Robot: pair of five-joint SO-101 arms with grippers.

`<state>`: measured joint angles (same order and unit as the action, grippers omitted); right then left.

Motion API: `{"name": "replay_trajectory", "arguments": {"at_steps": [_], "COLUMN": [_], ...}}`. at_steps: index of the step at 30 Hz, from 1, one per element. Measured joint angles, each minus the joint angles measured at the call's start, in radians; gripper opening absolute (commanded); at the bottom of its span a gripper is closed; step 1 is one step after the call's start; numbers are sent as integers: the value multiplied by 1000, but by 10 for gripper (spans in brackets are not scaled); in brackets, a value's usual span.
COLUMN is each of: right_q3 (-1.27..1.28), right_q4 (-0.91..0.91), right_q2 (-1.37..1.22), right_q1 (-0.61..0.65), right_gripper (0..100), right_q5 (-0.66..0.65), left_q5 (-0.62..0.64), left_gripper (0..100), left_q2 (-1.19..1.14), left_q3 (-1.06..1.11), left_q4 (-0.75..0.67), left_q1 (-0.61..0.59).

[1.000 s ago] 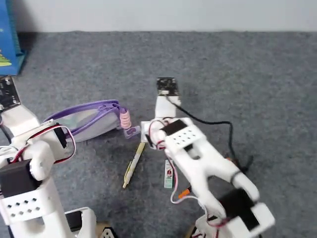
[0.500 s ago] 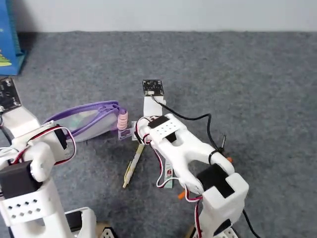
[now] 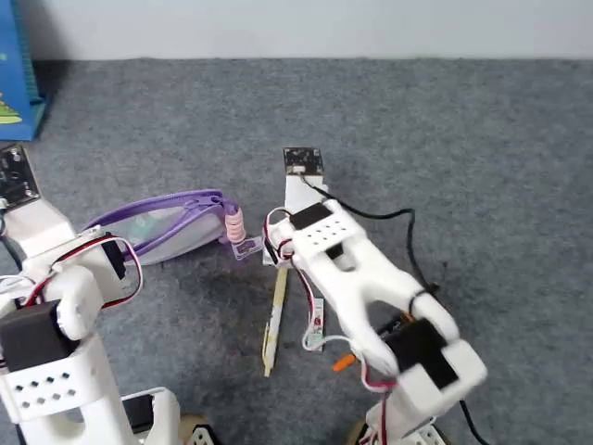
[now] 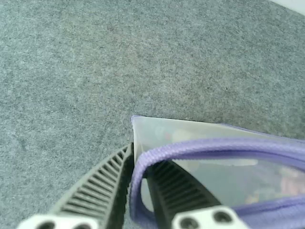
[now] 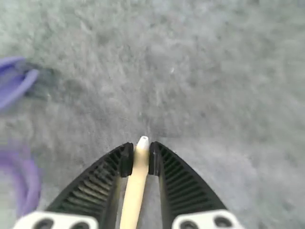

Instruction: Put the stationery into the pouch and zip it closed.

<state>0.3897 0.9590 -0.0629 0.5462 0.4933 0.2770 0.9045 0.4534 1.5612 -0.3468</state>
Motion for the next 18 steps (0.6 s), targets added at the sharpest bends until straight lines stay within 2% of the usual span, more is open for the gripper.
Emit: {"name": "replay_trajectory", "arguments": {"at_steps": [10, 18], "right_q3": [17, 17], "right_q4": [153, 155], "right_q2": [563, 964], "right_q1": [-40, 103], "right_gripper": [7, 7], "right_q5": [-123, -224], "left_q5": [0, 0], "left_gripper": [13, 13], "left_q2": [0, 0], "left_q3": [0, 0], "left_q4": [0, 0], "left_q1": [0, 0]}}
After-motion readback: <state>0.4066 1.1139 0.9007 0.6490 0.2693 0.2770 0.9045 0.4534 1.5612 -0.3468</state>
